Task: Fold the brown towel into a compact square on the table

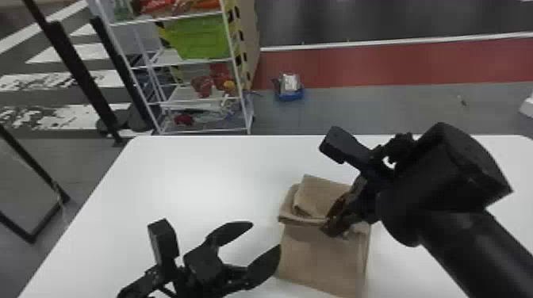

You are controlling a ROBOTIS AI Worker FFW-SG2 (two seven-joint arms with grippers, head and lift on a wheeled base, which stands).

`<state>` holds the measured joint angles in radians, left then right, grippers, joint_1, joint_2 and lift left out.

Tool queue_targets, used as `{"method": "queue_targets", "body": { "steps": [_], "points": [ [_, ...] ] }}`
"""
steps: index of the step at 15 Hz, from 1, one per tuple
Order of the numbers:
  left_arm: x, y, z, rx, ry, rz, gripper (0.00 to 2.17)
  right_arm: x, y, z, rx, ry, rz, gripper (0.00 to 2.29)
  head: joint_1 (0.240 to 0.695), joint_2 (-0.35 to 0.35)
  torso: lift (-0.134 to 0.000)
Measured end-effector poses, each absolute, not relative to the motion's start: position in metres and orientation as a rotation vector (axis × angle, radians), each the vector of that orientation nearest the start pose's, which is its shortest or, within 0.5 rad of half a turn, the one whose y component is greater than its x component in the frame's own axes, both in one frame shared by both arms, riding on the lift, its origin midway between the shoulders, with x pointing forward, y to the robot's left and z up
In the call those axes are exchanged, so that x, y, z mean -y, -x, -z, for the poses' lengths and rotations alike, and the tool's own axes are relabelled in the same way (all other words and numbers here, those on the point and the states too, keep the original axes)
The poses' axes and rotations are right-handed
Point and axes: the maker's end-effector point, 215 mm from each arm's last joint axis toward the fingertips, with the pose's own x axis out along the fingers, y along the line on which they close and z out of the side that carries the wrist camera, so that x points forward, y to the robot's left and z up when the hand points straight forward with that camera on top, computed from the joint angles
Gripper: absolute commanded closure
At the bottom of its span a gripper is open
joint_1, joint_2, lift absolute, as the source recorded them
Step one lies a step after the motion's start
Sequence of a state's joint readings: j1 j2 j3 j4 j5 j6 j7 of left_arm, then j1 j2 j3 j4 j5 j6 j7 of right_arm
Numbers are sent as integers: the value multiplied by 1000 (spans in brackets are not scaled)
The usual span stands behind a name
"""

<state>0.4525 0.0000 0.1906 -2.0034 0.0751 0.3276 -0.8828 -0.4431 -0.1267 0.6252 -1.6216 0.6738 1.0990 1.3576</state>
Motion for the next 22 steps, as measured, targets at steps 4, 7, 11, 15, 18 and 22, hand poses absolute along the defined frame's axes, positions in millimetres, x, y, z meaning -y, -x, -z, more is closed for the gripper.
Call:
{"method": "queue_targets", "body": {
  "steps": [4, 7, 11, 15, 18, 22],
  "points": [
    [-156, -391, 408, -303, 167, 701, 144, 11, -475, 415, -955, 540, -1129, 1096, 695, 187, -124],
    [-156, -391, 407, -303, 167, 701, 144, 14, -477, 419, -962, 542, -1126, 1204, 695, 184, -124],
    [-154, -390, 407, -301, 168, 707, 144, 15, -481, 421, -955, 557, -1138, 1332, 695, 179, -124],
    [-142, -389, 405, -298, 169, 731, 144, 24, -504, 387, -878, 468, -1119, 1328, 695, 156, -124],
    [-124, -395, 403, -290, 159, 728, 144, 30, -518, 354, -811, 385, -1107, 1328, 695, 121, -124],
    [-93, -432, 390, -281, 123, 717, 144, 30, -520, 332, -767, 346, -1119, 1328, 695, 78, -124]
  ]
}}
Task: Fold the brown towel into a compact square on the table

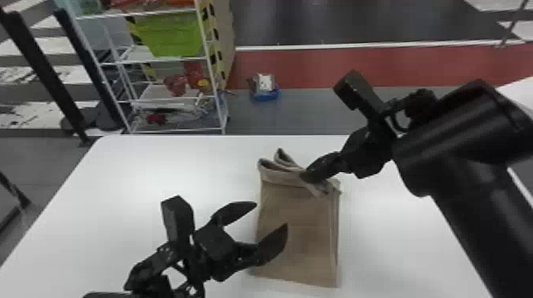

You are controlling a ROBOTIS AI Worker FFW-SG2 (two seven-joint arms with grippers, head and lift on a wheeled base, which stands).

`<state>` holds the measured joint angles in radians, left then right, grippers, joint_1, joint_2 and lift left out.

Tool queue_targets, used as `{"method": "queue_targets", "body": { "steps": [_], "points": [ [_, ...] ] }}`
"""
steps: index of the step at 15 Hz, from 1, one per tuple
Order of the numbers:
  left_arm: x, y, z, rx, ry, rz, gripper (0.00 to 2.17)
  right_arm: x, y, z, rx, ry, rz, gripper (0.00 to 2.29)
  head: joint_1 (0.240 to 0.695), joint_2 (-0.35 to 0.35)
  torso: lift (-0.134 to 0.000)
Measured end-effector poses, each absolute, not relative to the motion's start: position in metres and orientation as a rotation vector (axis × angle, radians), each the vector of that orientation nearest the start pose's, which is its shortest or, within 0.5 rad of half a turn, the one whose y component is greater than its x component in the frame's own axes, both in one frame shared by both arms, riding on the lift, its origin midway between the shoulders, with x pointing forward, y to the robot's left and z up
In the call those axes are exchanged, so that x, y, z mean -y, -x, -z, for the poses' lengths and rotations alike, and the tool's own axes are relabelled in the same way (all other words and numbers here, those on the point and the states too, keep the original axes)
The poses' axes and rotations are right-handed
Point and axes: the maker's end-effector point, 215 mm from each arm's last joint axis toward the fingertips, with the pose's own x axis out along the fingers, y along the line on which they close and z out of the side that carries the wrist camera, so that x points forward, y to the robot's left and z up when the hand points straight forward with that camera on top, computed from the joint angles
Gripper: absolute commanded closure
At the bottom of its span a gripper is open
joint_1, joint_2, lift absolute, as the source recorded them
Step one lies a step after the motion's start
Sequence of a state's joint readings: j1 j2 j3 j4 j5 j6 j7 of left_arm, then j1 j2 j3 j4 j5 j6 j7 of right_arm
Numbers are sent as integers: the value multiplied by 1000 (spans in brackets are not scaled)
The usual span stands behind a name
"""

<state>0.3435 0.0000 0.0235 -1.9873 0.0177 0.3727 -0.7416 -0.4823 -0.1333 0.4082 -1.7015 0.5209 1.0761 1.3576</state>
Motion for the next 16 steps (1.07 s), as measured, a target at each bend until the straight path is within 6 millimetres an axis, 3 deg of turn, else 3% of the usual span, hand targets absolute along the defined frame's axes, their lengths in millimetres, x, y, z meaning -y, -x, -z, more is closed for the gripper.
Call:
{"method": "queue_targets", "body": {
  "steps": [4, 6, 9, 16],
  "points": [
    [-69, -478, 403, -332, 62, 677, 144, 34, -520, 323, -757, 322, -1125, 1328, 695, 41, -124],
    [-71, -502, 418, -356, 24, 647, 144, 37, -519, 320, -753, 308, -1130, 1328, 695, 36, -124],
    [-77, -529, 422, -347, -43, 615, 144, 44, -518, 317, -750, 296, -1134, 1328, 695, 35, -124],
    [-105, -549, 437, -363, -158, 566, 144, 45, -517, 306, -738, 282, -1135, 1328, 695, 60, -124]
  ]
}}
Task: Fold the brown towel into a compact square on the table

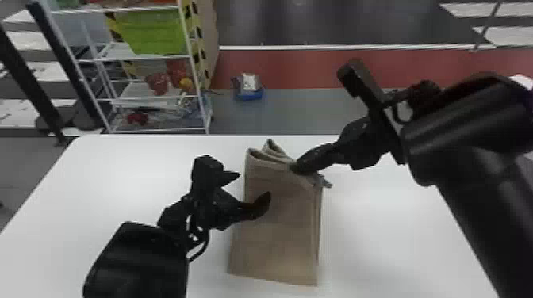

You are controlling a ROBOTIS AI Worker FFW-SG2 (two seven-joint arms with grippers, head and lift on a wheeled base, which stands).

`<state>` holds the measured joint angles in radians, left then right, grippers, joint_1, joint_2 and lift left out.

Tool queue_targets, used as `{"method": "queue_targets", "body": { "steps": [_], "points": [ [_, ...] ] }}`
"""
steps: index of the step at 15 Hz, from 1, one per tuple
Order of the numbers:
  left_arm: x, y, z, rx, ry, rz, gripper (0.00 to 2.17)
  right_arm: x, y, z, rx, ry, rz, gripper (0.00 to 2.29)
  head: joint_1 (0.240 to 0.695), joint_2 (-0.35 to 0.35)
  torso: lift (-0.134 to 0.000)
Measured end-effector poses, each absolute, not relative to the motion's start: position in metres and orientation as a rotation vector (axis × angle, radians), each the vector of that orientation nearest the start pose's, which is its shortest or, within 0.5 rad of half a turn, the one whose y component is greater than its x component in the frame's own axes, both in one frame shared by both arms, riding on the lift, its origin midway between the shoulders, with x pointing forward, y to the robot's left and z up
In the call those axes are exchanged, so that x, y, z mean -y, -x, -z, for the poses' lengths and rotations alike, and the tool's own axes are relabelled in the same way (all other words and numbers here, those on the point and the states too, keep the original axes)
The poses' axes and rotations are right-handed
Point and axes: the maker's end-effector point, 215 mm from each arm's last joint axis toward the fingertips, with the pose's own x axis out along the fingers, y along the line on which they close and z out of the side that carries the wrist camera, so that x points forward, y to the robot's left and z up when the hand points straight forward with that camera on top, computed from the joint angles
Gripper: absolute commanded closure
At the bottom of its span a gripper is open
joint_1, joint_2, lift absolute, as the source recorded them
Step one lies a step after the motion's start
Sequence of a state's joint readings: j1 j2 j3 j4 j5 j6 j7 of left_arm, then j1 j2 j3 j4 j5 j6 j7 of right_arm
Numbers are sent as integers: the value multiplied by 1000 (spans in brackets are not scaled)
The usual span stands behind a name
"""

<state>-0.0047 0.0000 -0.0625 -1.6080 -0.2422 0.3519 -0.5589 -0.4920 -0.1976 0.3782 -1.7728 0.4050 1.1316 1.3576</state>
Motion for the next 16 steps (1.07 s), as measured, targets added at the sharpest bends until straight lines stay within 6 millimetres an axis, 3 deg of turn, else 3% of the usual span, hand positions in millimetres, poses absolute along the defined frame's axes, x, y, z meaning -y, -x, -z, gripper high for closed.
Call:
{"method": "queue_targets", "body": {
  "steps": [4, 10, 13, 16],
  "points": [
    [-129, -562, 446, -355, -168, 506, 144, 45, -517, 306, -736, 282, -1135, 1328, 695, 85, -124],
    [-130, -570, 462, -372, -282, 472, 144, 39, -508, 304, -732, 270, -1153, 1328, 695, 92, -124],
    [-134, -571, 466, -380, -313, 461, 144, 38, -496, 299, -735, 252, -1172, 1328, 695, 98, -124],
    [-140, -572, 464, -379, -310, 451, 144, 41, -473, 312, -774, 273, -1191, 1328, 695, 103, -124]
  ]
}}
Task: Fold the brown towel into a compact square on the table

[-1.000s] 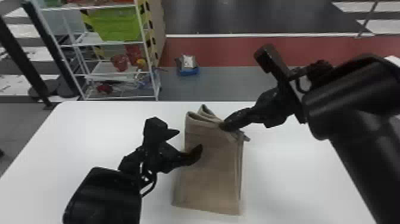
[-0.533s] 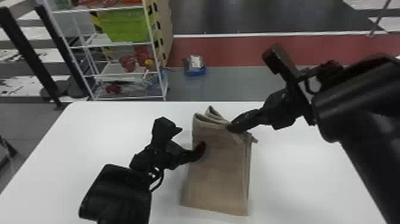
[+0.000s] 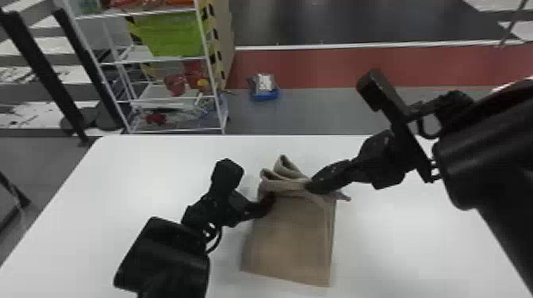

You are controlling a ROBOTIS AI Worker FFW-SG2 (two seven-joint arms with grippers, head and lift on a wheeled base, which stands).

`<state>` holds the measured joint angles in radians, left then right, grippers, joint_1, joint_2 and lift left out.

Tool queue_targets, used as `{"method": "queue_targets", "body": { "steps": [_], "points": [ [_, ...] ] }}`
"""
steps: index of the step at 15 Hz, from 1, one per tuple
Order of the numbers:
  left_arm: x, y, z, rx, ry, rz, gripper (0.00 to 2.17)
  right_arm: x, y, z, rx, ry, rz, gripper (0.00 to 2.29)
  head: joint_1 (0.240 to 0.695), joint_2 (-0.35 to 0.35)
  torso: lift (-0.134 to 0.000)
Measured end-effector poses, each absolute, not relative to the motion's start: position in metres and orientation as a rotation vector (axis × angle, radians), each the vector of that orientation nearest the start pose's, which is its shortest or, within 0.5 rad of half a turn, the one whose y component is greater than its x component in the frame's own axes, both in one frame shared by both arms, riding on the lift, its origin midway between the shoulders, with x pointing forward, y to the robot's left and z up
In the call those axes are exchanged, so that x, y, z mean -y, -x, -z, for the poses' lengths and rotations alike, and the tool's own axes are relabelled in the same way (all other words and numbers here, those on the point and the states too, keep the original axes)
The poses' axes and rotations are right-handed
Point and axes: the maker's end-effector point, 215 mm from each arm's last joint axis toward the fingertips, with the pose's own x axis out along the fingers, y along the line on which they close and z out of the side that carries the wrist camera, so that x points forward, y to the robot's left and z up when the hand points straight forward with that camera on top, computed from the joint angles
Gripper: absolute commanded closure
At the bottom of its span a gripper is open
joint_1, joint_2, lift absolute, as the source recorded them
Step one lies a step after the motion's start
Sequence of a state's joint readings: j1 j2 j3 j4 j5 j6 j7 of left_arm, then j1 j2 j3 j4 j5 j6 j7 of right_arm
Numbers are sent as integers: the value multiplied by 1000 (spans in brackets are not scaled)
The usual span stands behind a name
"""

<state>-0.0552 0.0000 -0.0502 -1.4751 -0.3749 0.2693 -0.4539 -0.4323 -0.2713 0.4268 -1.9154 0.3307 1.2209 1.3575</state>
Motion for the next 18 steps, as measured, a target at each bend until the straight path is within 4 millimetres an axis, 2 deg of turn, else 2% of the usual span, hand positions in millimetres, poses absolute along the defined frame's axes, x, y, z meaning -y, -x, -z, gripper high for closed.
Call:
{"method": "queue_targets", "body": {
  "steps": [3, 6, 9, 14, 18],
  "points": [
    [-145, -569, 466, -383, -305, 443, 144, 43, -450, 335, -822, 291, -1208, 1328, 695, 109, -124],
    [-145, -566, 468, -385, -302, 442, 144, 37, -435, 345, -841, 301, -1232, 1328, 695, 119, -124],
    [-148, -558, 462, -372, -295, 438, 144, 34, -429, 344, -841, 319, -1244, 1328, 695, 124, -124],
    [-162, -536, 431, -345, -266, 446, 144, 27, -416, 340, -845, 329, -1263, 1328, 695, 154, -124],
    [-163, -532, 440, -406, -244, 457, 144, 29, -419, 336, -837, 327, -1256, 1328, 695, 158, -124]
  ]
}}
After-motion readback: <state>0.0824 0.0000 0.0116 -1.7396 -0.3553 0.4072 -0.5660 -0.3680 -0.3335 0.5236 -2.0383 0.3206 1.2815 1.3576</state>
